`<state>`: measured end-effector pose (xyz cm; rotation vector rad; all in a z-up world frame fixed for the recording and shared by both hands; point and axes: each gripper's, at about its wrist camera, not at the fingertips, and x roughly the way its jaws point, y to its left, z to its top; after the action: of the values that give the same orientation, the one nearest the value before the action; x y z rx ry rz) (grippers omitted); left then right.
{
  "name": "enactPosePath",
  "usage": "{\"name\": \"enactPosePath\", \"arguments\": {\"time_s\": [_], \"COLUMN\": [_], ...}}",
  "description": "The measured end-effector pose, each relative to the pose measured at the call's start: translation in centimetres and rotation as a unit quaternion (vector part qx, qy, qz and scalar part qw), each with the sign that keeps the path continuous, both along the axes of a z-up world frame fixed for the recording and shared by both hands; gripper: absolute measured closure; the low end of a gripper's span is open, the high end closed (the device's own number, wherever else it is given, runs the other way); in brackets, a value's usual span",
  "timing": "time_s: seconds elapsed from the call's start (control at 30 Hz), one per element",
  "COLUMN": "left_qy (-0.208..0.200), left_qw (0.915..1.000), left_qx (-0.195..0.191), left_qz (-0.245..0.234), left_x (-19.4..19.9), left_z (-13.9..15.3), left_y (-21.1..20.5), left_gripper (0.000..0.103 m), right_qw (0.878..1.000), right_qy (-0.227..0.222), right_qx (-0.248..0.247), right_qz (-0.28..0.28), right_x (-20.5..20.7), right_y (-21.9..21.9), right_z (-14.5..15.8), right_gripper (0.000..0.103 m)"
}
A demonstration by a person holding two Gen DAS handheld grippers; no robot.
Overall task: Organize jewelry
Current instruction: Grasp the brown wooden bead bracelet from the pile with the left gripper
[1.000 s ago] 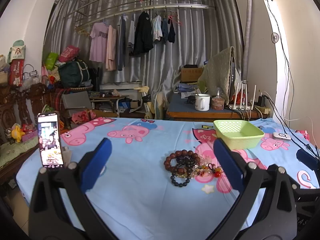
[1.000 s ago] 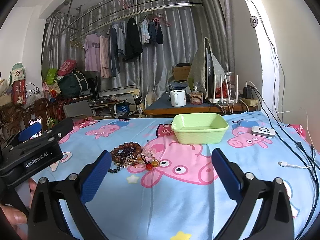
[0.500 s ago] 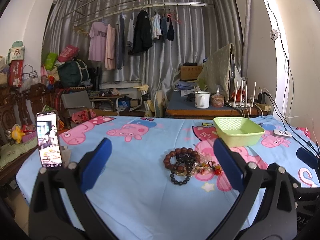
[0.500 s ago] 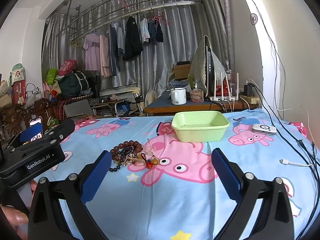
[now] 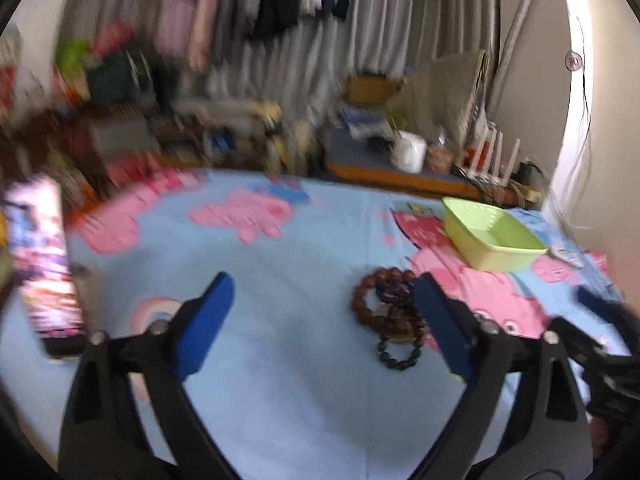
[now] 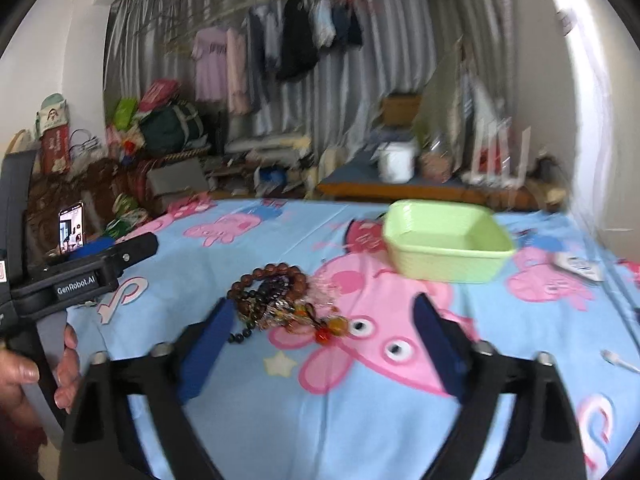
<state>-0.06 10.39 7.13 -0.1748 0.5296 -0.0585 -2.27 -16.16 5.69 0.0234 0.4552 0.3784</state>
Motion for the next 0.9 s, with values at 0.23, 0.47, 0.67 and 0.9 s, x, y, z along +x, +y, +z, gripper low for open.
{"name": "enactPosePath", "arguments": {"time_s": [0.23,0.47,0.67,0.9], "left_qy": [0.104,0.172,0.174,0.008], "left_qw": [0.9899,0.9772,0.9757,0.9895], "left_qx": [-0.059,-0.008,0.009,0.008], "left_qz": [-0.077,-0.125,-0.132,-0.144], "left_x": [7.8,11.7,11.9,7.6], "left_z": [-2.2,-5.3,-6.2,1.6], "left_y": [1.1,-2.4,-3.3,-4.1], "left_gripper": [0.036,0.044,0.088,0.088], "right_qw": [0.989,0.977,0.968,0.986], "right_qy": [0.122,0.172,0.200,0.050], "right_qx": [0.011,-0.040,-0.034,0.011], "right_qz": [0.078,0.123,0.150,0.161], "right_x": [10.0,14.7,16.1,10.2], "right_y": [2.4,5.9,6.5,3.5], "right_z": [-0.4,-2.4,-3.9,3.3], "right_gripper": [0.094,0.099,0.103,0.103]}}
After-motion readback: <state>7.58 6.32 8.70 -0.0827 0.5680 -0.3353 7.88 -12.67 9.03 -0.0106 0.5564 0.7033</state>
